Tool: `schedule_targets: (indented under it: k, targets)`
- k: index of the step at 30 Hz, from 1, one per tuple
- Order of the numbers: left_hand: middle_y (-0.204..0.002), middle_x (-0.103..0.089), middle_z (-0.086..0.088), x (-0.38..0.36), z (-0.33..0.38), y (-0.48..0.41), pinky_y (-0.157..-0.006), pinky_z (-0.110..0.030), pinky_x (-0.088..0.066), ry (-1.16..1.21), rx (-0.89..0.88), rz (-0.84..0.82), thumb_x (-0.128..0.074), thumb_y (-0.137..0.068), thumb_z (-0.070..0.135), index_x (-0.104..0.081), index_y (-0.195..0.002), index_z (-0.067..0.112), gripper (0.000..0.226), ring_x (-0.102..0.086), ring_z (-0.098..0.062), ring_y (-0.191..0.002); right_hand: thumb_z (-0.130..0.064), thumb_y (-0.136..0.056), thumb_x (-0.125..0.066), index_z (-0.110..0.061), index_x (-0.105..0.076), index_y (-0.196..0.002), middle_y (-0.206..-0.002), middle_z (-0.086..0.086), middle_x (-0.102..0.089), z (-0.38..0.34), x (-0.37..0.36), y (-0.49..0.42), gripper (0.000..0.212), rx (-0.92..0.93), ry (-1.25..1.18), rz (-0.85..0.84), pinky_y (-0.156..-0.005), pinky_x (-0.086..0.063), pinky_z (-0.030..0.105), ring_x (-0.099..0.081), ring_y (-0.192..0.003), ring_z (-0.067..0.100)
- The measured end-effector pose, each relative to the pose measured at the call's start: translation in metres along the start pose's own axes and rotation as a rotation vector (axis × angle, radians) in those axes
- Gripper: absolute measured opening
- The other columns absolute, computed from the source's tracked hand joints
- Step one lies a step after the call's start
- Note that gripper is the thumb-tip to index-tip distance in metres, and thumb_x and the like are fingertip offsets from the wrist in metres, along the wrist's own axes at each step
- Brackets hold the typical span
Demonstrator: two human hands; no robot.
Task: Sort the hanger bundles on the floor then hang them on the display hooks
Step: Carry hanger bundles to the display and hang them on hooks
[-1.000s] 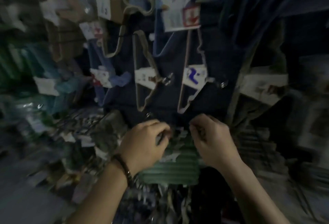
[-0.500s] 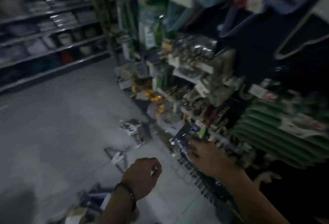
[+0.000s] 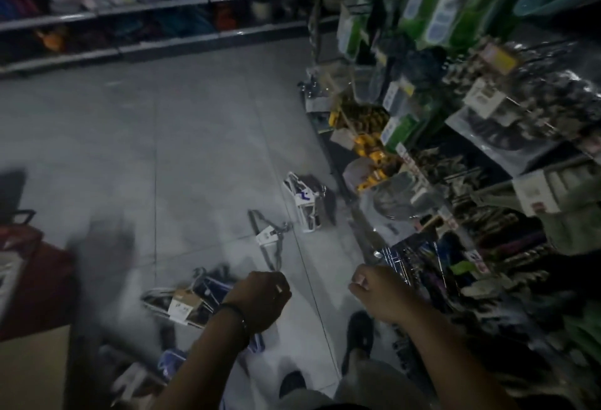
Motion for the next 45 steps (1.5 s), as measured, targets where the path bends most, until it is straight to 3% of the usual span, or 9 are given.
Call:
schedule_targets:
  k: [9,18,22,28,32,35,37,41,45]
  targets:
    - [-0.118,-0.072,0.001,0.02,0.006,-0.144,-0.09,-0.033,-0.06,0.082,0.187,-0.109,-0.052,-0.105,0.037,-0.067,-0.119,0.029,0.023,-0.069,-0.011,-0.1,-0.04,-0.104,-0.056,-0.018,-0.064,-0.123,-0.117,0.003,-0.069,0.015,0.058,-0.178,0.03,0.003,0.006,-0.228,-0.087,-0.057,0.032,-0.065,-0.098,0.015]
    - [-0.11,-0.071,0.008,0.021,-0.055,-0.33,-0.084,-0.03,-0.061,0.228,0.311,-0.094,-0.053,-0.104,0.033,-0.062,-0.119,0.032,0.017,-0.069,-0.006,-0.096,-0.038,-0.103,-0.057,-0.021,-0.066,-0.116,-0.114,-0.002,-0.07,0.026,0.078,-0.407,0.023,-0.072,0.073,-0.301,-0.086,-0.055,0.033,-0.065,-0.096,0.014]
    - [-0.113,-0.071,0.0,-0.004,-0.106,-0.438,-0.087,-0.037,-0.061,0.243,0.286,-0.132,-0.052,-0.105,0.027,-0.061,-0.121,0.022,0.02,-0.071,-0.017,-0.098,-0.036,-0.103,-0.056,-0.022,-0.063,-0.107,-0.102,-0.001,-0.068,0.028,0.057,-0.524,0.016,-0.087,0.142,-0.289,-0.08,-0.055,0.033,-0.064,-0.089,0.014]
    - [-0.118,-0.065,0.001,-0.079,-0.188,-0.595,-0.086,-0.025,-0.051,0.327,0.358,-0.22,-0.053,-0.104,0.037,-0.058,-0.126,0.025,0.026,-0.057,-0.012,-0.093,-0.033,-0.102,-0.055,-0.021,-0.06,-0.106,-0.092,0.001,-0.065,0.052,-0.01,-0.702,0.013,-0.143,0.233,-0.229,-0.064,-0.049,0.029,-0.06,-0.076,0.015]
    - [-0.127,-0.065,-0.006,-0.13,-0.235,-0.68,-0.105,-0.04,-0.052,0.479,0.539,-0.158,-0.064,-0.098,0.037,-0.053,-0.136,0.022,0.042,-0.061,-0.023,-0.12,-0.033,-0.103,-0.057,-0.017,-0.059,-0.129,-0.114,0.008,-0.068,0.071,-0.072,-0.811,0.031,-0.123,0.241,-0.21,-0.062,-0.041,0.028,-0.059,-0.083,0.02]
    - [-0.147,-0.055,-0.009,-0.17,-0.257,-0.744,-0.112,-0.043,-0.047,0.507,0.612,-0.153,-0.067,-0.097,0.039,-0.04,-0.151,0.021,0.063,-0.054,-0.026,-0.134,-0.038,-0.096,-0.063,-0.022,-0.06,-0.116,-0.117,0.009,-0.07,0.087,-0.115,-0.886,0.025,-0.11,0.305,-0.162,-0.077,-0.051,0.032,-0.066,-0.095,0.029]
    - [-0.155,-0.048,-0.009,-0.195,-0.265,-0.781,-0.116,-0.037,-0.041,0.573,0.647,-0.115,-0.068,-0.097,0.036,-0.034,-0.156,0.018,0.07,-0.047,-0.027,-0.141,-0.033,-0.096,-0.066,-0.022,-0.057,-0.115,-0.111,0.007,-0.069,0.094,-0.14,-0.924,0.024,-0.086,0.276,-0.138,-0.073,-0.048,0.03,-0.065,-0.09,0.028]
    - [-0.132,-0.063,-0.005,-0.244,-0.273,-0.831,-0.092,-0.028,-0.048,0.728,0.716,-0.002,-0.069,-0.097,0.026,-0.049,-0.139,0.017,0.047,-0.058,-0.017,-0.108,-0.026,-0.099,-0.064,-0.016,-0.058,-0.109,-0.088,0.003,-0.065,0.114,-0.187,-0.977,0.016,-0.077,0.257,-0.16,-0.054,-0.045,0.027,-0.065,-0.07,0.017]
    - [-0.117,-0.072,-0.006,-0.271,-0.282,-0.846,-0.082,-0.03,-0.051,0.544,0.802,0.01,-0.057,-0.1,0.035,-0.064,-0.121,0.017,0.029,-0.063,-0.02,-0.094,-0.024,-0.092,-0.075,-0.014,-0.062,-0.103,-0.082,0.003,-0.062,0.125,-0.211,-0.997,0.02,-0.055,0.334,-0.148,-0.048,-0.041,0.026,-0.062,-0.064,0.015]
Point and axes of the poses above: each hand's wrist, its own y-axis away from the middle knuckle, its own x-axis out of the back of the hand, z = x × y, the point moved 2 cm from there along -y, towards the middle knuckle
